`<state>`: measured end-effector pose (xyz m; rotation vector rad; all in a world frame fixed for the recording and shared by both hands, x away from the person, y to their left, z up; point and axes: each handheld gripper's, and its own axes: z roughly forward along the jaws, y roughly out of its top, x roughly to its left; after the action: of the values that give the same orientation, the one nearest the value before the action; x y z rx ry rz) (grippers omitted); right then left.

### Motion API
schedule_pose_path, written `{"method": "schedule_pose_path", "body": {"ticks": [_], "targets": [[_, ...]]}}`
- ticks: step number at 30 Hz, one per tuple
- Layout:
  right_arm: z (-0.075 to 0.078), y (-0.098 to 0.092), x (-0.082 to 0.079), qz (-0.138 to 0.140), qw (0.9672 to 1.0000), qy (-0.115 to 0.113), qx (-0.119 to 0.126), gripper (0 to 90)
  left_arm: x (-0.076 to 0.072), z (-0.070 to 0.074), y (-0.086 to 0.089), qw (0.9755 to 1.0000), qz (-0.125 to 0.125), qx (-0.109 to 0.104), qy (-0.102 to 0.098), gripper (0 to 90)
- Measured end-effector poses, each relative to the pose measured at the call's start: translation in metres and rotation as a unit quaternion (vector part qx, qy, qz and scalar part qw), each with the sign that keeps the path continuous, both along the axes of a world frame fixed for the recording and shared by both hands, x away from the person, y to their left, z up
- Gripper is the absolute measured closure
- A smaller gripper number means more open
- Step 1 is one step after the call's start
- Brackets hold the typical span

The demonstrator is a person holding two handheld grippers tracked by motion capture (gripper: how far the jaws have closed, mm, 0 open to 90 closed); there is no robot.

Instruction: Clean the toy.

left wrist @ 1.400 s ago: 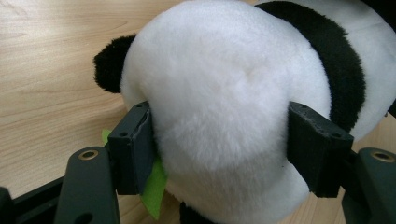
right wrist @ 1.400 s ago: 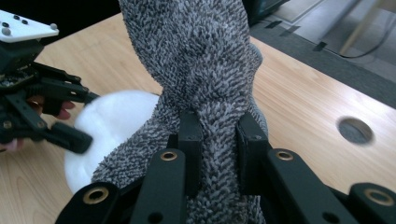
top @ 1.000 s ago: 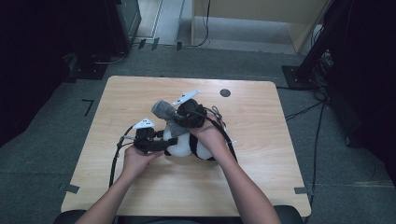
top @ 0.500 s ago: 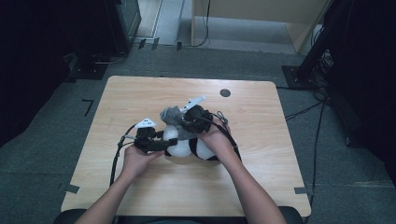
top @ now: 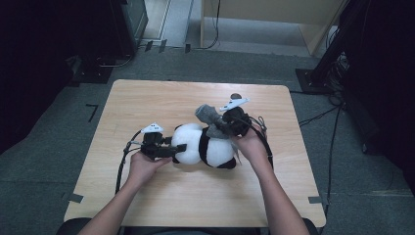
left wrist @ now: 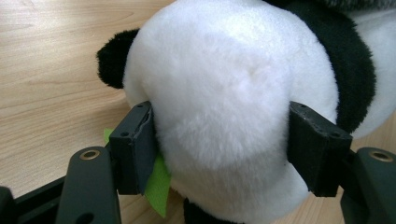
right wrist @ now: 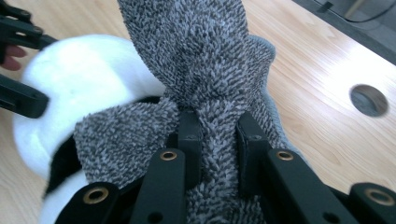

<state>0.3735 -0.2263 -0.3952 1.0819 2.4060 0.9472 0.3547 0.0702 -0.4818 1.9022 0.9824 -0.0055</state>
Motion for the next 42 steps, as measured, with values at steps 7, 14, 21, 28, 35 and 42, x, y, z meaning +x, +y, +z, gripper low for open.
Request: {"method": "schedule_pose_path", "body": {"ticks": [7, 14, 21, 28, 35, 42], "targets": [[-0.007, -0.034, -0.005, -0.047, 0.9978, 0.003, 0.046, 76.7, 0.001, 0.0, 0.001, 1.0, -0.003, 0.0, 0.001, 31.2], [-0.014, -0.053, -0.009, -0.07, 0.9956, 0.001, 0.063, 76.8, 0.005, -0.001, 0.002, 0.9999, -0.008, -0.008, 0.005, 30.9], [-0.001, -0.071, -0.022, -0.089, 0.9915, -0.016, 0.094, 76.8, 0.005, 0.002, 0.001, 0.9999, -0.008, -0.001, 0.014, 31.8], [0.001, -0.067, -0.057, -0.066, 0.9911, -0.018, 0.114, 76.5, 0.002, 0.003, 0.0, 0.9998, -0.004, 0.002, 0.017, 31.0], [-0.029, -0.065, -0.071, -0.075, 0.9893, -0.009, 0.125, 75.8, 0.0, 0.004, -0.003, 0.9999, -0.007, 0.004, 0.014, 30.0], [-0.055, -0.073, -0.065, -0.103, 0.9871, 0.018, 0.121, 76.5, 0.004, 0.003, -0.004, 0.9997, -0.005, -0.013, 0.02, 29.1]]}}
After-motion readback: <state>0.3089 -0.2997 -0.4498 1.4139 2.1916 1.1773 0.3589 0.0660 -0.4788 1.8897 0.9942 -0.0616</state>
